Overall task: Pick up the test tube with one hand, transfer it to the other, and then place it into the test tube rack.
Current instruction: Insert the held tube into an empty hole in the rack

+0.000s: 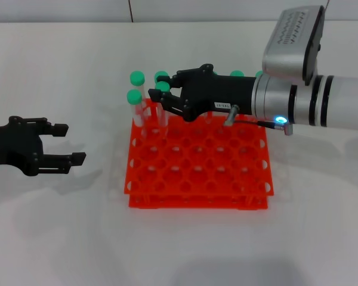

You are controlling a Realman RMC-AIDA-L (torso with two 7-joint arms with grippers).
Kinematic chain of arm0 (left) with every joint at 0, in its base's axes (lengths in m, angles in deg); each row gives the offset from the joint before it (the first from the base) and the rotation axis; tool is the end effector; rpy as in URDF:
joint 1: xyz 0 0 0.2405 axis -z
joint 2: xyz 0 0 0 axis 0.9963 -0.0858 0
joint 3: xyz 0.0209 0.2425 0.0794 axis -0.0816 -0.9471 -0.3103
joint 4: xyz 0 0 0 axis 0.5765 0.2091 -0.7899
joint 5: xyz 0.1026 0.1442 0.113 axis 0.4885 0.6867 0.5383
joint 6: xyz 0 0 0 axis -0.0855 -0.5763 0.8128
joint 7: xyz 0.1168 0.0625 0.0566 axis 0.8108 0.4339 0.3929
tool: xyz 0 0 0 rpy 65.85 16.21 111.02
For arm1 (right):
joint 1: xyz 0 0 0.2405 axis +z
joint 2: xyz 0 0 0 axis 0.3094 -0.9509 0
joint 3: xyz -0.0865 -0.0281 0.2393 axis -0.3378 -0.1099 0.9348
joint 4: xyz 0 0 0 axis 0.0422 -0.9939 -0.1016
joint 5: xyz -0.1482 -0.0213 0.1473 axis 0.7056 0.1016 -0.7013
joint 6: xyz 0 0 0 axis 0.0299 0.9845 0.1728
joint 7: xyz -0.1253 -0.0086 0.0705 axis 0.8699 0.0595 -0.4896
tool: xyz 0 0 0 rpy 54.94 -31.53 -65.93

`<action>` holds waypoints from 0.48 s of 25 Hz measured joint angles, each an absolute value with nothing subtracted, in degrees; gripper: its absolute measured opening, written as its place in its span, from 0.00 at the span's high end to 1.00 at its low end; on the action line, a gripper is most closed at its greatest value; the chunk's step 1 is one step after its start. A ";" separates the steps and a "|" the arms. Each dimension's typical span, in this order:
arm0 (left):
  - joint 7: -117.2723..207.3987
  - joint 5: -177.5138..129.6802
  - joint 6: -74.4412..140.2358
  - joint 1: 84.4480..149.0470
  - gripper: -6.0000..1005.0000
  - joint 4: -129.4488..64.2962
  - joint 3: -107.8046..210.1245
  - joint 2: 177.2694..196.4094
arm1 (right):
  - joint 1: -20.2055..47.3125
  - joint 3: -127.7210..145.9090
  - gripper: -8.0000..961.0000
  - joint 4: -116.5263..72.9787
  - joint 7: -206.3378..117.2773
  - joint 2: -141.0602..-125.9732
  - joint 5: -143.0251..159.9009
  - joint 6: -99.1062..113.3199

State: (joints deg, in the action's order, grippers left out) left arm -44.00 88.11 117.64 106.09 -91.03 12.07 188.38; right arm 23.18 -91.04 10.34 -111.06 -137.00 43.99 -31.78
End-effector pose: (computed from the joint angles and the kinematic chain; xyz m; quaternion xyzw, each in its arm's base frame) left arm -0.2983 0.3082 0.0634 -0.9562 -0.2197 -0.0844 0.1740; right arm 0.1349 0.3822 -0.0985 -0.9452 0.1182 0.2571 0.1631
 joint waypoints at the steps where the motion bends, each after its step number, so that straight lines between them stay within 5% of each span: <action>1: -44.00 88.11 117.64 106.11 0.24 -90.99 12.07 188.38 | 23.24 -91.04 0.58 10.33 -111.06 -137.00 44.00 -31.78; 12: -43.91 88.11 117.64 106.18 0.24 -90.92 12.17 188.35 | 23.54 -91.04 0.56 10.33 -111.04 -137.00 44.01 -32.08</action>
State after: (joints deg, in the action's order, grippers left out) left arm -43.91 88.11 117.64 106.18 -90.92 12.17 188.35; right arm 23.54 -91.04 10.33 -111.04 -137.00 44.01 -32.08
